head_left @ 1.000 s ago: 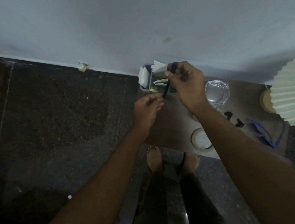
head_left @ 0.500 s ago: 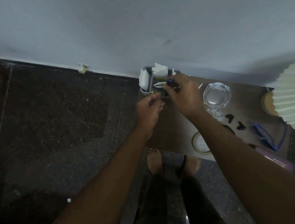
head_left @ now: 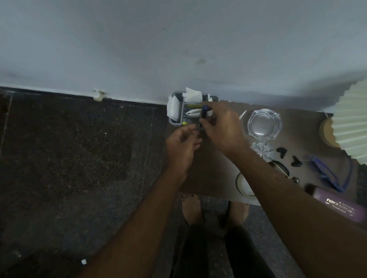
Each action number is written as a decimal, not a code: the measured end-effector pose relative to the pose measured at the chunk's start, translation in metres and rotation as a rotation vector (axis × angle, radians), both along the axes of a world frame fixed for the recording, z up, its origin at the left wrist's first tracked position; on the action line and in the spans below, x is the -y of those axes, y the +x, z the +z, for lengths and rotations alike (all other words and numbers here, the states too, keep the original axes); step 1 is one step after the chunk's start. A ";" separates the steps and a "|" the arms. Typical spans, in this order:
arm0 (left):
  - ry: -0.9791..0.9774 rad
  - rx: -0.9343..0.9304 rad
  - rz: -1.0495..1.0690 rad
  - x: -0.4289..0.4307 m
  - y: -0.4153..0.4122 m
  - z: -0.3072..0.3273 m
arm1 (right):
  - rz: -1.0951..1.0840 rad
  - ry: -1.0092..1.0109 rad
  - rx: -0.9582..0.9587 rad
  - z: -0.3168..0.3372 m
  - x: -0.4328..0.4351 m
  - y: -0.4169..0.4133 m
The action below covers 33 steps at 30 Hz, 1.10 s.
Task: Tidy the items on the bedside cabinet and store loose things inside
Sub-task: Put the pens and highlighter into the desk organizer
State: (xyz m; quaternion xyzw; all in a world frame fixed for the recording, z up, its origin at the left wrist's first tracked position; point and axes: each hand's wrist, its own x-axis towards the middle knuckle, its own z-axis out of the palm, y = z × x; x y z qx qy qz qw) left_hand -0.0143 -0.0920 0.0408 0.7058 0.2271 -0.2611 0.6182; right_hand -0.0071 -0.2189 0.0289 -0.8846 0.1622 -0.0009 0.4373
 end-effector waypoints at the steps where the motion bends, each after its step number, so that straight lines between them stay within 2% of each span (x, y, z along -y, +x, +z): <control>1: 0.009 0.002 -0.005 0.000 -0.001 0.002 | -0.013 0.010 0.007 0.001 0.000 -0.002; 15: 0.011 0.021 -0.001 0.024 -0.020 0.005 | -0.086 0.128 -0.004 0.016 0.020 -0.031; 24: -0.054 0.045 -0.048 0.049 -0.035 0.019 | -0.156 0.169 0.107 0.035 0.047 -0.058; 33: -0.041 -0.011 -0.125 0.076 -0.053 0.013 | -0.393 0.264 0.089 0.038 0.101 -0.097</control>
